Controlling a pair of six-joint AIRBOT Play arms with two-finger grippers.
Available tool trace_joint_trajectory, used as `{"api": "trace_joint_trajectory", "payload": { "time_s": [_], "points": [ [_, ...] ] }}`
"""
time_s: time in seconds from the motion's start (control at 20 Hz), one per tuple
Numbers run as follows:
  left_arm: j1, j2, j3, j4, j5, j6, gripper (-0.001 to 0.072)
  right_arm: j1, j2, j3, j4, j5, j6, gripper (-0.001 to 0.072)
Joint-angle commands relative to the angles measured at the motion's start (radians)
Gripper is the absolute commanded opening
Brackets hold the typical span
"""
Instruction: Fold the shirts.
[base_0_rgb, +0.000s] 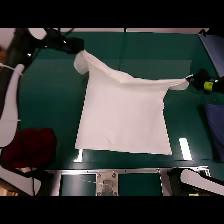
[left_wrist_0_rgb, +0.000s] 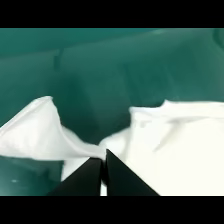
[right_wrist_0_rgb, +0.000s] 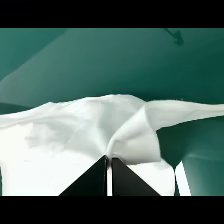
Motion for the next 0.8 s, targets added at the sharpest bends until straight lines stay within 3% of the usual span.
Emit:
{"api": "trace_joint_trajectory", "payload": {
  "time_s": [0.0, 0.05, 0.15, 0.45, 0.6, 0.75],
  "points": [
    [-0.039, -0.076, 0.005, -0.026, -0.018, -0.001, 0.0418, 0.0, -0.075, -0.029, 0.0, -0.016, -0.015, 0.0015],
    [-0.032, -0.067, 0.023, -0.024, -0.059, -0.031, 0.057, -0.003, -0.075, -0.029, -0.001, -0.016, -0.019, 0.0015],
    [0.002, -0.035, 0.077, -0.013, -0.196, -0.047, 0.057, -0.013, -0.075, -0.024, -0.01, -0.016, -0.018, 0.0015],
    [0.106, 0.075, 0.065, 0.101, -0.764, -0.229, 0.0569, -0.024, -0.076, -0.022, -0.143, -0.012, -0.018, 0.0015],
    [0.105, 0.198, -0.147, 0.123, -0.8, -0.276, 0.0569, -0.024, -0.076, -0.023, -0.143, -0.008, -0.018, 0.0015],
    [0.105, 0.441, -0.568, 0.121, -0.631, -0.295, 0.0569, -0.024, -0.076, -0.026, -0.143, -0.005, -0.018, 0.0015]
  ]
}}
